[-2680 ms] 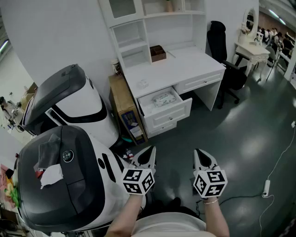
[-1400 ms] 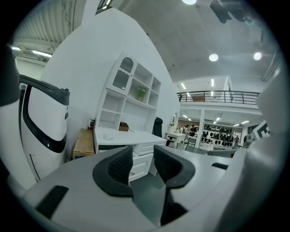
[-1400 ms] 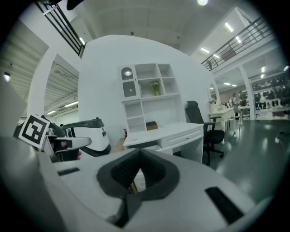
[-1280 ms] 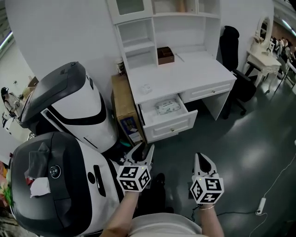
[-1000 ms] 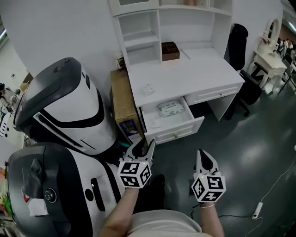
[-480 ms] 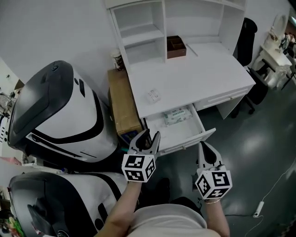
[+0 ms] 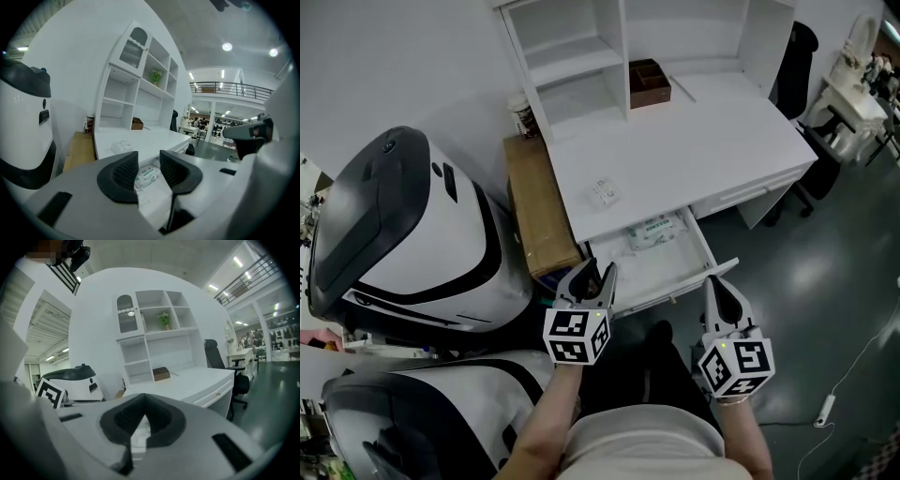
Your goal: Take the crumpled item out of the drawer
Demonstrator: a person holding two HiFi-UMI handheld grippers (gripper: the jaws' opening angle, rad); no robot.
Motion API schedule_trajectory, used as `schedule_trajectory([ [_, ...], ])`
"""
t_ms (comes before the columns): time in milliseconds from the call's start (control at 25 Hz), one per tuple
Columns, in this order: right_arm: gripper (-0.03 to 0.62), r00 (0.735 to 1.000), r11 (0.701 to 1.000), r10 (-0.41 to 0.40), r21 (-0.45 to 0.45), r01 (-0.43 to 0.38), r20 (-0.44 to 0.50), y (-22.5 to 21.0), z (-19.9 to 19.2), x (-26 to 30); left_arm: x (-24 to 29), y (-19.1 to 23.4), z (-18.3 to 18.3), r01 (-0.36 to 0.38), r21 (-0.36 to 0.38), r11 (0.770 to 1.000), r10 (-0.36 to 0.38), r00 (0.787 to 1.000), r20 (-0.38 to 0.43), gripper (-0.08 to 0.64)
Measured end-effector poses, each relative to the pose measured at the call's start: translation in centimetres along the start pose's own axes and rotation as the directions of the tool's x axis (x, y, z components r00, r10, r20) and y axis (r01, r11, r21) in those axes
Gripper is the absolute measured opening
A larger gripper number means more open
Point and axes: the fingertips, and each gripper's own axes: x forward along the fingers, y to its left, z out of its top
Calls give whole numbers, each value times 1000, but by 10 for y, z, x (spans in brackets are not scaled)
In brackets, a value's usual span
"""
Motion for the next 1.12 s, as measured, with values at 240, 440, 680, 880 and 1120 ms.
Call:
schedule_trajectory([
  [240,2,1000,1000,11,21,-11,-10,-9,3,22,16,4,-10,-12,6,1000,12,999,-38,141],
  [440,2,999,999,30,31,-29,-23,-16,7,41,36,9,-18,-10,3,1000,11,996,-85,152],
  [680,2,998,996,48,78,-44,-51,-29,7,65,66,15,-37,-17,-17,1000,14,987,-159,161],
  [880,2,995,995,64,81,-57,-76,-36,5,82,91,21,-62,-28,-6,1000,25,965,-261,163],
  [1120,2,990,993,89,85,-80,-110,-41,1,101,113,27,-99,-43,0,999,39,921,-387,163],
])
